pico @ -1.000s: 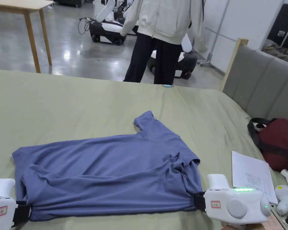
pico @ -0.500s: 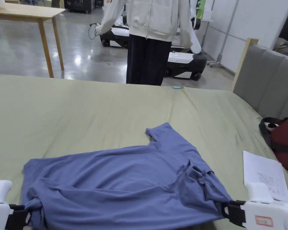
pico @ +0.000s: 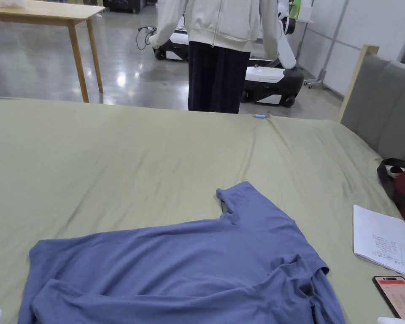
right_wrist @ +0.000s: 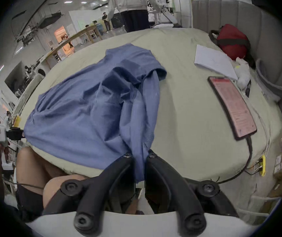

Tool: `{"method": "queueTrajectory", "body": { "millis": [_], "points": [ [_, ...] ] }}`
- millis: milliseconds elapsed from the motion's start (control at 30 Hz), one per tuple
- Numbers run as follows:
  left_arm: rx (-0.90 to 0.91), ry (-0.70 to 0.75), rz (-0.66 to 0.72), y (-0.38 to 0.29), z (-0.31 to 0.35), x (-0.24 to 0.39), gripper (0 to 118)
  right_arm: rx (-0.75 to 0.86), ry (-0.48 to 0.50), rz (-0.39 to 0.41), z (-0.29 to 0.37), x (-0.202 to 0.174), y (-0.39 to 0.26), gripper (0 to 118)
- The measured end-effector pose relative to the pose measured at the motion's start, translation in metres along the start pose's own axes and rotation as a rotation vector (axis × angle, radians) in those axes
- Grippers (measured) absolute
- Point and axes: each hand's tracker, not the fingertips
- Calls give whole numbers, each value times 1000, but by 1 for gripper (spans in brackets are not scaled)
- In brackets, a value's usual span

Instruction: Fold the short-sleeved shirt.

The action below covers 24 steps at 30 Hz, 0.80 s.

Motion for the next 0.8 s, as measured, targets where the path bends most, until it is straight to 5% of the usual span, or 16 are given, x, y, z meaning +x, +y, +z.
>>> {"method": "queueTrajectory", "body": {
  "millis": [67, 100, 133, 167, 200, 267, 400, 433, 500, 533, 600, 667, 767, 800],
  "points": [
    [27, 6, 8, 4, 6, 2, 10, 45, -24, -4, 11, -5, 2, 21],
    [56, 16, 6, 6, 12, 5, 23, 81, -26, 2, 20, -6, 6, 41],
    [98, 22, -10, 6, 22, 7, 53, 130, -26, 10, 33, -9, 11, 67],
    [139, 22, -5, 7, 33, 9, 98, 203, -38, 36, 49, -15, 15, 86],
    [195, 24, 9, 7, 45, 12, 111, 275, -58, 82, 62, -24, 24, 88],
    [365, 88, 6, 7, 69, 26, 108, 426, -122, 128, 83, -46, 27, 89],
    [626, 145, 22, 4, 66, 65, 105, 485, -44, 86, 81, -95, 26, 88],
    [615, 141, 28, 6, 60, 73, 94, 472, -4, 83, 73, -107, 25, 79],
    [558, 124, 11, 7, 39, 88, 26, 454, -2, 89, 57, -123, 23, 15],
    [534, 103, 8, 7, 31, 93, 4, 436, -31, 76, 51, -131, 22, 1],
    [487, 42, 29, 7, 21, 95, 2, 409, 48, 72, 44, -136, 19, 1],
    [435, 48, 17, 15, 7, 81, 1, 415, -8, 115, 45, -145, 19, 0],
    [364, 23, -6, 58, 5, 60, 1, 428, 33, 115, 52, -143, 25, 0],
    [312, -1, 14, 81, 2, 46, 8, 431, 29, 120, 54, -144, 27, 0]
  ]
}}
